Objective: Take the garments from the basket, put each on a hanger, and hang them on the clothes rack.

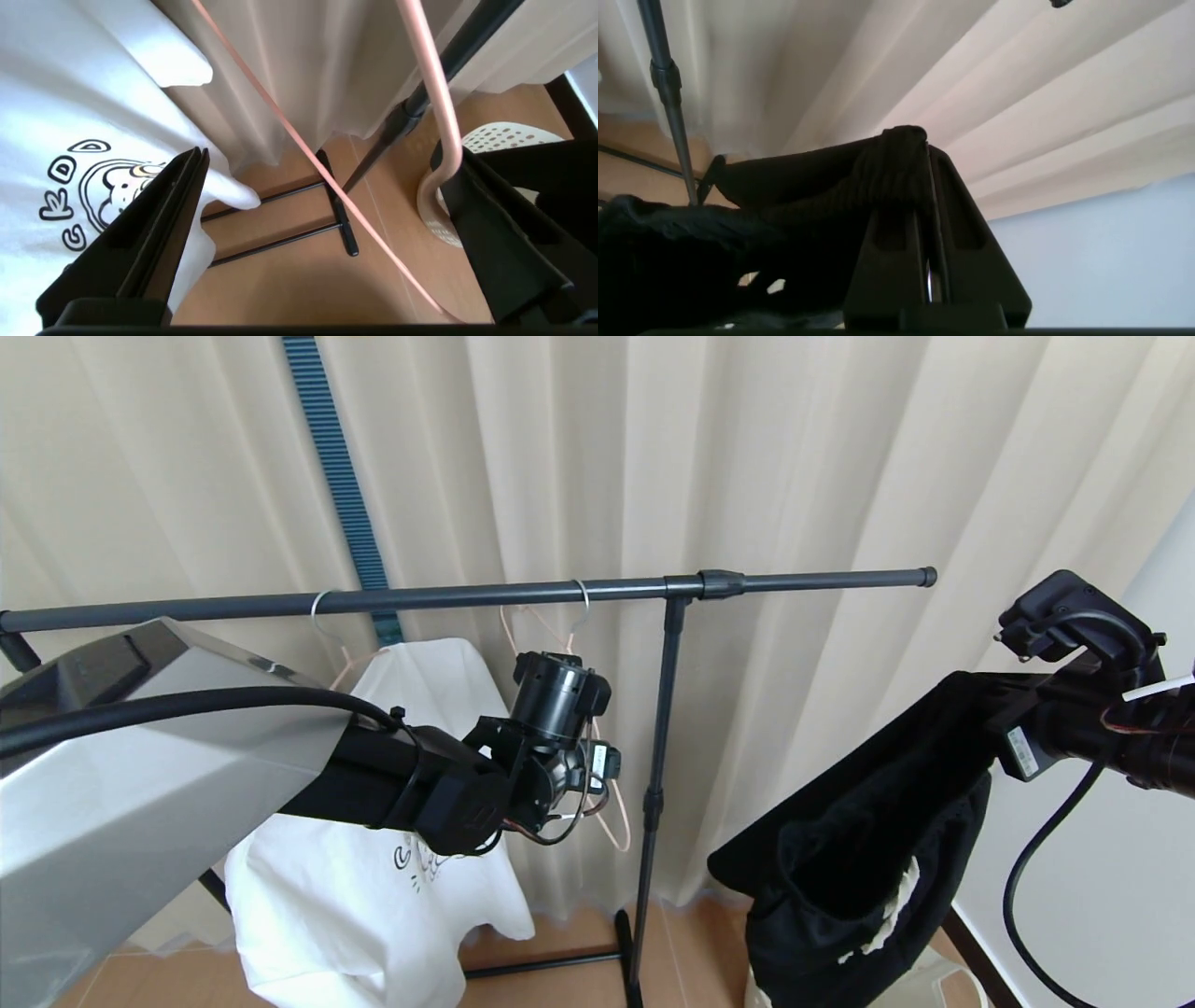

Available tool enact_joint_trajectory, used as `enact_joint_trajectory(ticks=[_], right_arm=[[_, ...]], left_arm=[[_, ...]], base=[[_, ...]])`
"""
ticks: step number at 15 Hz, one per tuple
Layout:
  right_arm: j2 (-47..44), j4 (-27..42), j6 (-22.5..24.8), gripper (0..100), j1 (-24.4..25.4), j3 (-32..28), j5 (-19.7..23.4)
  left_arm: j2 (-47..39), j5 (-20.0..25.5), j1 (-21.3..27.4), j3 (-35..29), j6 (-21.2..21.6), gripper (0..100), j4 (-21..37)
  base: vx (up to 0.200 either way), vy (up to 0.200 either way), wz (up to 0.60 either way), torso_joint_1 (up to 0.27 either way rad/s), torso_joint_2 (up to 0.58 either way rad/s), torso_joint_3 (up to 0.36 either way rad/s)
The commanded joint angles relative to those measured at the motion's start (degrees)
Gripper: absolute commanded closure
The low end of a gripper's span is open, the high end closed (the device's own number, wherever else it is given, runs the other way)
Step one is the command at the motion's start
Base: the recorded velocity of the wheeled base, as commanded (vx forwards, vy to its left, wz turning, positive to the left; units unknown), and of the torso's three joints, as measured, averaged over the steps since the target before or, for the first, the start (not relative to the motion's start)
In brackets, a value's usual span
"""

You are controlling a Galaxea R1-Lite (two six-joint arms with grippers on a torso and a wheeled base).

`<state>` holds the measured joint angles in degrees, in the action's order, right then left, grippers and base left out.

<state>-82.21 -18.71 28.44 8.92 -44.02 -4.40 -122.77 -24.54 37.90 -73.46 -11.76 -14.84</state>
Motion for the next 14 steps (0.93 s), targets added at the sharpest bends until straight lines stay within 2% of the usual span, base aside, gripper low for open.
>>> enact_joint_trajectory(ticks=[1, 3, 4, 14], right_arm=[[-0.05, -0.01, 0.04, 100, 0.04, -0.01, 0.01], [-0.05, -0.01, 0.04, 100, 0.13, -0.01, 0.01], [-0.05, -0.01, 0.04, 100, 0.22, -0.01, 0.01], [-0.14, -0.01, 0.04, 100, 0.31, 0.07, 0.01]], left_arm=[[-0.8, 0.02, -0.11, -0.02, -0.01, 0, 0.07], [-0.63, 0.02, 0.07, 0.16, -0.01, 0, 0.07], [-0.54, 0.02, 0.16, 0.25, -0.01, 100, 0.07], [2.45, -0.33, 0.24, 0.25, 0.16, 100, 0.07]], base=[[0.0, 0.0, 0.0, 0.0, 0.0, 0.0], [0.0, 0.0, 0.0, 0.0, 0.0, 0.0], [0.0, 0.0, 0.0, 0.0, 0.0, 0.0], [0.0, 0.0, 0.0, 0.0, 0.0, 0.0]])
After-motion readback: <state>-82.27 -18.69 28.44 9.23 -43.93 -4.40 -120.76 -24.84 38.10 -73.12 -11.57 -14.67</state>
